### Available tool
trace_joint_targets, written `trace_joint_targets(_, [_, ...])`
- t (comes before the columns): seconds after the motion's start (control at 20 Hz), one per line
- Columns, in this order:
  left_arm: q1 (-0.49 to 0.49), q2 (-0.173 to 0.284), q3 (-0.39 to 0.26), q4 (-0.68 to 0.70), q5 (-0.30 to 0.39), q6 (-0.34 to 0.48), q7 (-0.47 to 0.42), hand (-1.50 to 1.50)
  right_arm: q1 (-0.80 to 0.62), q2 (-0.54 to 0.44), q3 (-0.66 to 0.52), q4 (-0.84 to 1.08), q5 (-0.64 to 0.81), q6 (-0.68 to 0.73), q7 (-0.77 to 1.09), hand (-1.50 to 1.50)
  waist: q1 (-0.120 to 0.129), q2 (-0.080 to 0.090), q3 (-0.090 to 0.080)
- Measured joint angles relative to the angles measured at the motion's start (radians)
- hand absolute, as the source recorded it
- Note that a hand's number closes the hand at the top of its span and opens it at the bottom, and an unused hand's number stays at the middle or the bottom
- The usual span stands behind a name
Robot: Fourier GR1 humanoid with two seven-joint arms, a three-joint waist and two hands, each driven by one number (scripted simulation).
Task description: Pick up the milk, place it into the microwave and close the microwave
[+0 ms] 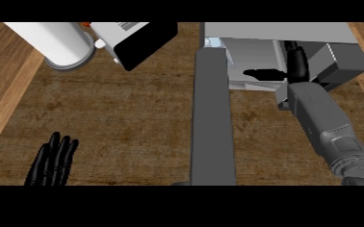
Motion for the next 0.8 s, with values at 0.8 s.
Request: trace_joint_targets(0.8, [0.029, -0.002, -0.041, -0.004, -0.017, 0.019, -0.01, -1.5, 0.223, 0.085, 0.018, -0.035, -0.033, 0.181, -0.065, -1.5, -0.03, -0.012, 0.002])
